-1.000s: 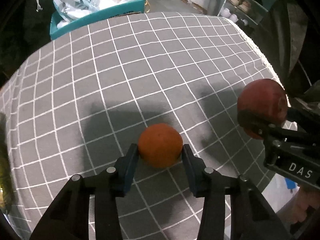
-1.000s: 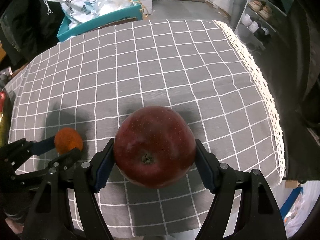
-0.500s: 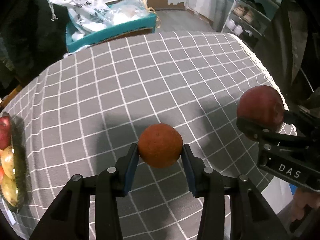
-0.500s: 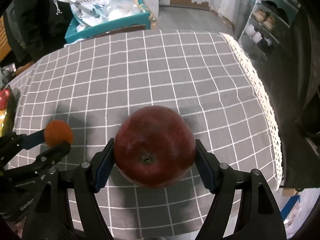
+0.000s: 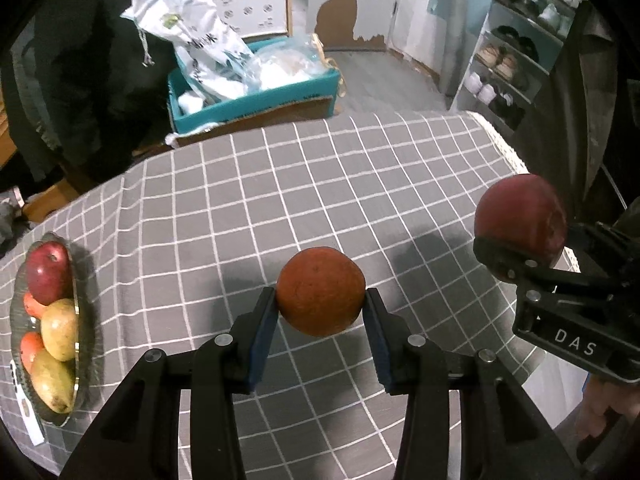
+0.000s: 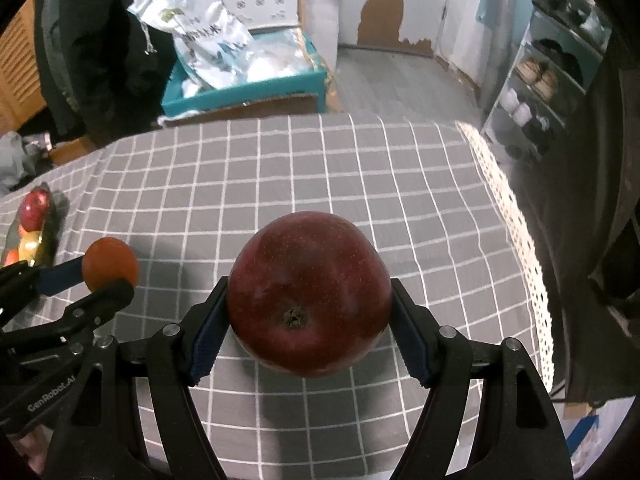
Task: Organize fruits
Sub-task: 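Carry the apple and tangerine to the bowl with both tools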
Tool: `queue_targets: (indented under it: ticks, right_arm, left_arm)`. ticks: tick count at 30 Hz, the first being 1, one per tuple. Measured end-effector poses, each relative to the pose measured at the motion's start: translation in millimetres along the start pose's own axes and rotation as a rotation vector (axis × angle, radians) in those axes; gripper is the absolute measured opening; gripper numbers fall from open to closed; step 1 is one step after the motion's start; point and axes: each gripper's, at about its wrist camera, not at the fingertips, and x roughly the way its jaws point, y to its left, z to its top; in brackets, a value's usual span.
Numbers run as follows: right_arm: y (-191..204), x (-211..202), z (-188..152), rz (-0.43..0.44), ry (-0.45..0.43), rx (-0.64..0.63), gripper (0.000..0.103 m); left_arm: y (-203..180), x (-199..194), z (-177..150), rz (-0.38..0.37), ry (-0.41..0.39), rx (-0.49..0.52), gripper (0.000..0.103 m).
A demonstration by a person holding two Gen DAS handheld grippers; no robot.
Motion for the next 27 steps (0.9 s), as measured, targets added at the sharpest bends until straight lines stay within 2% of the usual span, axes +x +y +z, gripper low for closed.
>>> queue_targets:
  ticks: [14, 27]
  right_arm:
    - [29.6, -40.4, 24.8, 0.048, -0.120, -0.038, 0.074]
    - [69.1, -60.3, 37.8, 0.091, -0.169, -0.099, 0.074]
  left_arm:
    - [33.9, -47.6, 10.2, 0.016, -0.097, -0.064, 0.044]
    - [66.1, -77.2, 9.8, 0.049, -0.161, -0.100, 0.044]
